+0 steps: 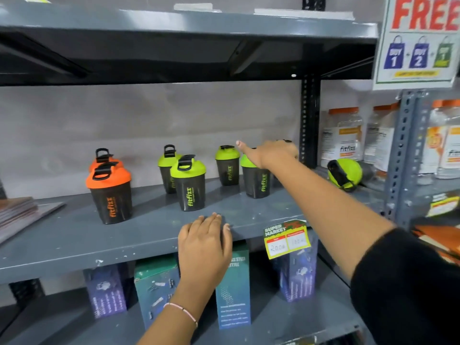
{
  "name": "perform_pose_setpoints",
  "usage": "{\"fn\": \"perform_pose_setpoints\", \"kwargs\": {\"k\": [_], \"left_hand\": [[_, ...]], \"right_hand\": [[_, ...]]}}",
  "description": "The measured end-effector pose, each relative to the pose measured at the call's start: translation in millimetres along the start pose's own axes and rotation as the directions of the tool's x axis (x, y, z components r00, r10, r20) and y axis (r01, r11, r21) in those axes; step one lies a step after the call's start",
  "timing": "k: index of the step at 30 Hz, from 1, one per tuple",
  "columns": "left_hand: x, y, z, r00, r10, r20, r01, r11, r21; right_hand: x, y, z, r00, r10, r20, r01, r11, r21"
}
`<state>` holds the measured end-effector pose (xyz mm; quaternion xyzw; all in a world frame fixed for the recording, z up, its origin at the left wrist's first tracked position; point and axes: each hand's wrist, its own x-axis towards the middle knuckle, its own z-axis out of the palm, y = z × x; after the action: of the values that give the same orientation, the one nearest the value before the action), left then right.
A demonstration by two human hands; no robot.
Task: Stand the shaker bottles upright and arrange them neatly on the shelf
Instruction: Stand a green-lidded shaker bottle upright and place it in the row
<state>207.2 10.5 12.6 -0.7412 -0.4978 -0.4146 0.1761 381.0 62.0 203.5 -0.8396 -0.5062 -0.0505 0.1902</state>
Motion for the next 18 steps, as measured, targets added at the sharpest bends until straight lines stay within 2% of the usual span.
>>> {"fn": "perform_pose_setpoints", "kwargs": {"k": [2, 4, 5, 8, 11, 14, 18], "left_hand": [[1.1, 3.4, -0.9, 1.0, -0.012, 0.003, 0.012, 1.0, 0.017], [4.4, 7.2, -3.6, 0.999, -0.052, 0.006, 0.051, 0.998, 0.047], [7.5, 10.7, -4.7, 0.997, -0.071, 0.01, 0.07, 0.995, 0.07], [24.7, 28.9, -6.4, 0.997, -0.081, -0.017, 0.083, 0.992, 0.099], [41.7, 51.7, 1.7, 0.999, -0.019, -0.039, 0.022, 0.996, 0.082], [52.9, 79.4, 20.1, 1.0, 0.011, -0.008, -0.011, 0.999, 0.049], [45.8, 96.8, 36.6, 0.999, 0.032, 0.018, -0.033, 0.996, 0.084]], "right_hand": [[-3.7, 31.2, 20.9, 0.981, 0.027, -0.19, 0.01, 0.982, 0.191], [0.2, 65.3, 43.1, 0.922, 0.109, -0.371, -0.026, 0.974, 0.223], [6.4, 83.4, 53.1, 0.897, 0.161, -0.412, -0.069, 0.971, 0.229], [34.8, 133.6, 71.4, 0.896, 0.3, -0.328, -0.217, 0.939, 0.268], [60.6, 166.4, 83.9, 0.91, 0.34, -0.238, -0.277, 0.924, 0.264], [76.1, 185.8, 84.6, 0.915, 0.292, -0.278, -0.227, 0.943, 0.242], [90.2, 206.0, 66.9, 0.933, 0.14, -0.33, -0.069, 0.974, 0.216]]}}
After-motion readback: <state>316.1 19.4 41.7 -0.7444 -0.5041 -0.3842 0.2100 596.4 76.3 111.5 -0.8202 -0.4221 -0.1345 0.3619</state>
